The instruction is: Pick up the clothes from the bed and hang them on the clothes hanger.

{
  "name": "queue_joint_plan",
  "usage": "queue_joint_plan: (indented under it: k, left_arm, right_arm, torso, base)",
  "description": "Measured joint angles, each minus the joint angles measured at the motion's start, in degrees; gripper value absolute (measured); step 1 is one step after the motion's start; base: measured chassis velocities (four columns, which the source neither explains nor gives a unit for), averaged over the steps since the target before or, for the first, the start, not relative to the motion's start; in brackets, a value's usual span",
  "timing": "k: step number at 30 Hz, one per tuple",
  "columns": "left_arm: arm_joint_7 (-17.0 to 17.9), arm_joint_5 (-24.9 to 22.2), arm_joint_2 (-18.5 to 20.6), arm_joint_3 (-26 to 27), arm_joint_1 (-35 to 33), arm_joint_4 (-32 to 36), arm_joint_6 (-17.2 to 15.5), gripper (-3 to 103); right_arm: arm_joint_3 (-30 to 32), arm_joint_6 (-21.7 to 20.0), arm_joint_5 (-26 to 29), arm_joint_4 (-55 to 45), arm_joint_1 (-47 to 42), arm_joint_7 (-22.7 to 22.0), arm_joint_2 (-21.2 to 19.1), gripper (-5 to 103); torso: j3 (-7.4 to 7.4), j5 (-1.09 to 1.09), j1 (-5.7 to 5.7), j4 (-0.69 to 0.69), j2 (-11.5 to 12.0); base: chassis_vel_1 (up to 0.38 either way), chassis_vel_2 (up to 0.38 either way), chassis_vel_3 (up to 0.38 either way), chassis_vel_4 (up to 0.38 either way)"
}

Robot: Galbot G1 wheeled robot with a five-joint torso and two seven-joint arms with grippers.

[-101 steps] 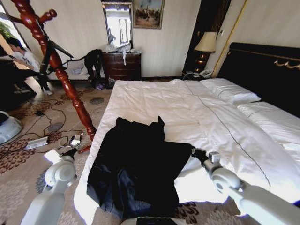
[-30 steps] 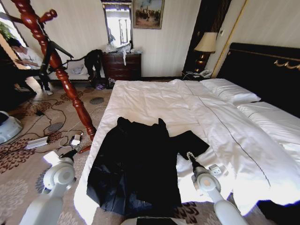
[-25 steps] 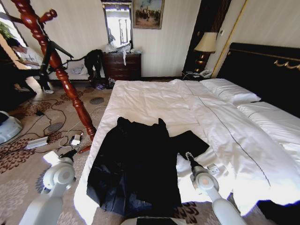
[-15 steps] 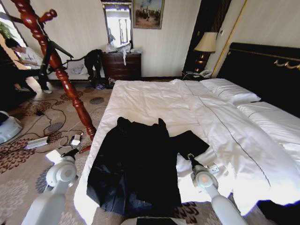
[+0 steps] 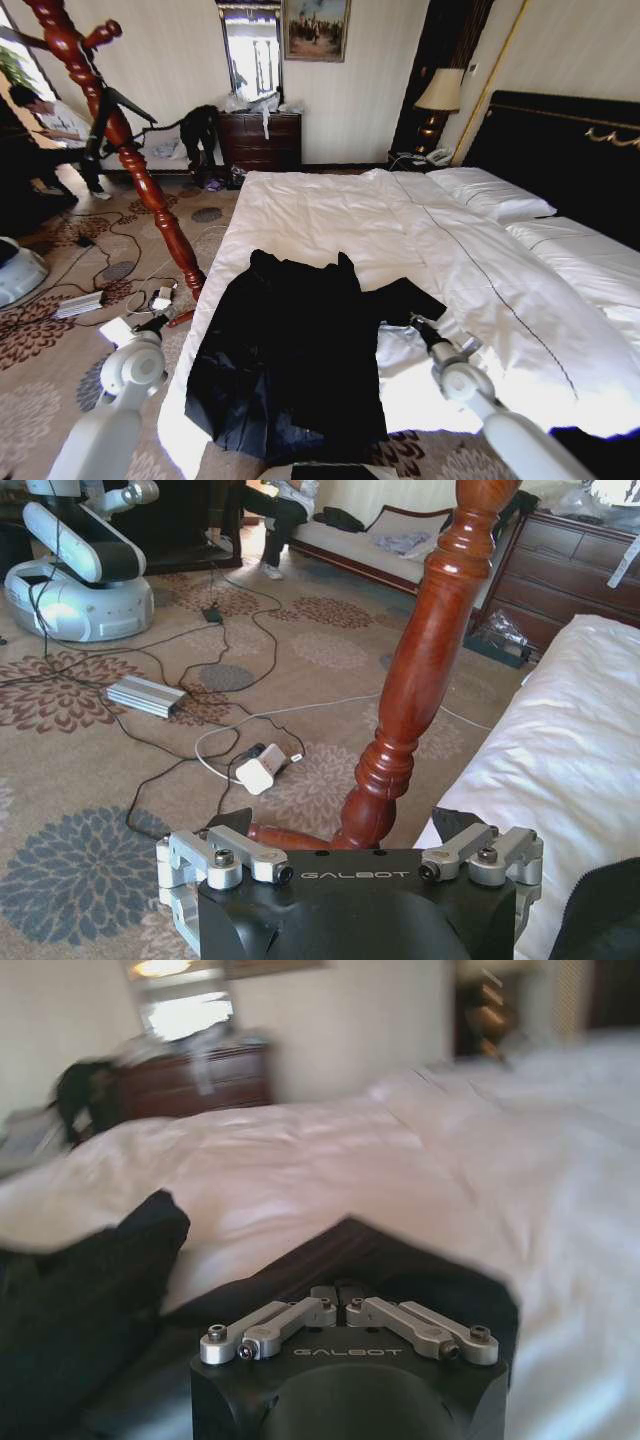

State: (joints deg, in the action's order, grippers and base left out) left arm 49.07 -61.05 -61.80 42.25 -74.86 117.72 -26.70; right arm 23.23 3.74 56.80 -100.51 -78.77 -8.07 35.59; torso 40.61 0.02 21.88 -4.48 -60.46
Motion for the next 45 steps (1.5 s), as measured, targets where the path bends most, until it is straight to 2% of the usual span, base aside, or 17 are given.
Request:
queue_joint_plan:
  k: [2, 3, 6, 8, 9, 11, 14, 16, 17, 20, 25, 29, 32, 34, 37, 41, 45]
  left_arm:
    - [-0.01, -0.09, 0.01, 0.32, -0.21, 0.18, 0.0, 100]
    - [-0.01, -0.09, 0.01, 0.32, -0.21, 0.18, 0.0, 100]
    - [-0.01, -0.05, -0.29, 0.36, -0.37, 0.61, 0.0, 100]
    - [-0.01, 0.01, -0.53, 0.28, -0.49, 0.89, 0.0, 100]
    - [-0.01, 0.01, -0.53, 0.28, -0.49, 0.89, 0.0, 100]
    - [-0.01, 0.13, -0.77, 0.27, -0.83, 1.24, 0.0, 100]
    - [-0.01, 0.18, -0.8, 0.39, -1.18, 1.51, 0.0, 100]
    - [-0.02, 0.1, -0.69, 0.95, -1.79, 2.18, 0.0, 100]
    - [-0.02, 0.1, -0.69, 0.95, -1.79, 2.18, 0.0, 100]
    - [-0.01, 0.0, -0.3, 1.54, -2.63, 2.85, 0.0, 100]
    - [0.03, -0.02, 0.25, 1.76, -3.75, 3.86, 0.0, 100]
    - [0.19, -0.24, 0.58, 2.16, -4.49, 4.76, 0.0, 100]
    - [0.24, -0.49, 0.68, 2.55, -4.99, 5.31, 0.0, 100]
    - [0.25, -0.77, 0.88, 3.35, -5.84, 6.09, -0.01, 100]
    - [0.28, -1.1, 1.04, 3.87, -6.21, 6.6, -0.04, 100]
    - [0.31, -1.47, 1.08, 4.2, -6.73, 7.64, -0.08, 100]
    - [0.35, -1.5, 0.82, 4.01, -7.01, 8.15, -0.13, 100]
  right_arm:
    - [2.15, 3.77, -13.72, 4.14, -0.1, 9.6, -7.02, 0]
    - [2.15, 3.77, -13.72, 4.14, -0.1, 9.6, -7.02, 0]
    - [5.16, 8.86, -26.17, 8.98, 1.25, 21.57, -12.94, 0]
    - [6.83, 11.18, -30.44, 10.53, 2.6, 26.4, -15.06, 0]
    - [6.83, 11.18, -30.44, 10.53, 2.6, 26.4, -15.06, 0]
    - [8.86, 15.13, -39.34, 13.31, 6.14, 33.17, -15.54, 0]
    - [10.02, 18.85, -46.45, 15.61, 8.86, 37.88, -14.64, 0]
    - [14.26, 27.09, -61.1, 18.9, 12.29, 45.57, -11.9, 0]
    - [14.26, 27.09, -61.1, 18.9, 12.29, 45.57, -11.9, 0]
    - [19.31, 35.71, -77.94, 21.99, 13.63, 50.72, -7.72, 0]
    - [24.46, 40.8, -92.76, 21.47, 12.65, 52.26, -2.38, 0]
    - [27.42, 42.49, -102.02, 18.64, 12.36, 53.61, 0.46, 0]
    - [29.19, 42.66, -106.75, 16.55, 12.01, 54.9, 1.59, 0]
    - [32.43, 42.68, -114.72, 12.29, 11.37, 56.19, 2.88, 0]
    - [34.21, 42.68, -118.64, 9.86, 11.64, 55.96, 3.23, 0]
    - [36.72, 42.08, -122.87, 8.18, 13.2, 51.24, 3.45, 0]
    - [38.55, 40.64, -125.89, 9.06, 10.05, 42.89, 5.28, -3]
  torso:
    - [0.0, -0.01, 0.0, 0.01, 0.0]
    - [0.0, -0.01, 0.0, 0.01, 0.0]
    - [0.0, -0.01, 0.0, 0.01, 0.0]
    - [0.0, -0.01, 0.0, 0.01, 0.0]
    - [0.0, -0.01, 0.0, 0.01, 0.0]
    - [0.0, -0.05, 0.0, 0.02, 0.0]
    - [0.0, -0.02, 0.0, 0.03, 0.0]
    - [0.0, -0.02, 0.0, 0.03, 0.0]
    - [0.0, -0.02, 0.0, 0.03, 0.0]
    - [0.0, -0.01, 0.0, 0.01, 0.0]
    - [0.0, 0.0, 0.0, 0.0, 0.0]
    - [0.0, -0.02, 0.0, 0.03, 0.0]
    - [0.0, -0.02, 0.0, 0.03, 0.0]
    - [0.0, -0.02, -0.01, 0.01, 0.0]
    - [0.0, -0.03, -0.02, 0.01, 0.0]
    - [0.0, -0.05, -0.01, 0.04, 0.0]
    - [-0.01, -0.05, -0.01, 0.01, 0.0]
  base:
    - [0.0, 0.0, 0.0, 0.0]
    - [0.0, 0.0, 0.0, 0.0]
    - [0.0, 0.0, 0.0, 0.0]
    - [0.0, 0.0, 0.0, 0.0]
    - [0.0, 0.0, 0.0, 0.0]
    - [0.0, 0.0, 0.0, 0.0]
    - [0.0, 0.0, 0.0, 0.0]
    - [0.0, 0.0, 0.0, 0.0]
    - [0.0, 0.0, 0.0, 0.0]
    - [0.0, 0.0, 0.0, 0.0]
    - [0.0, 0.0, 0.0, 0.0]
    - [0.0, 0.0, 0.0, 0.0]
    - [0.0, 0.0, 0.0, 0.0]
    - [0.0, 0.0, 0.0, 0.0]
    - [0.0, 0.0, 0.0, 0.0]
    - [0.0, 0.0, 0.0, 0.0]
    - [0.0, 0.0, 0.0, 0.0]
